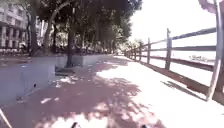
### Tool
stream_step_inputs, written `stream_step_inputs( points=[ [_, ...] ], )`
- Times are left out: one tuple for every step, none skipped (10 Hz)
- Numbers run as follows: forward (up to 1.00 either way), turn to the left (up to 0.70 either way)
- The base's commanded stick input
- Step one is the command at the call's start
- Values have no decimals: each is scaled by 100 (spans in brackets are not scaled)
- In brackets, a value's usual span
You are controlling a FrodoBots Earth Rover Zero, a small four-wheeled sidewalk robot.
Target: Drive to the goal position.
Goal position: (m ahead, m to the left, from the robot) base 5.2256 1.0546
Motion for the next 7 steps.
stream_step_inputs(
  points=[
    [100, -40],
    [100, 0],
    [100, 0],
    [100, 0],
    [100, 0],
    [100, 0],
    [100, 0]
  ],
)
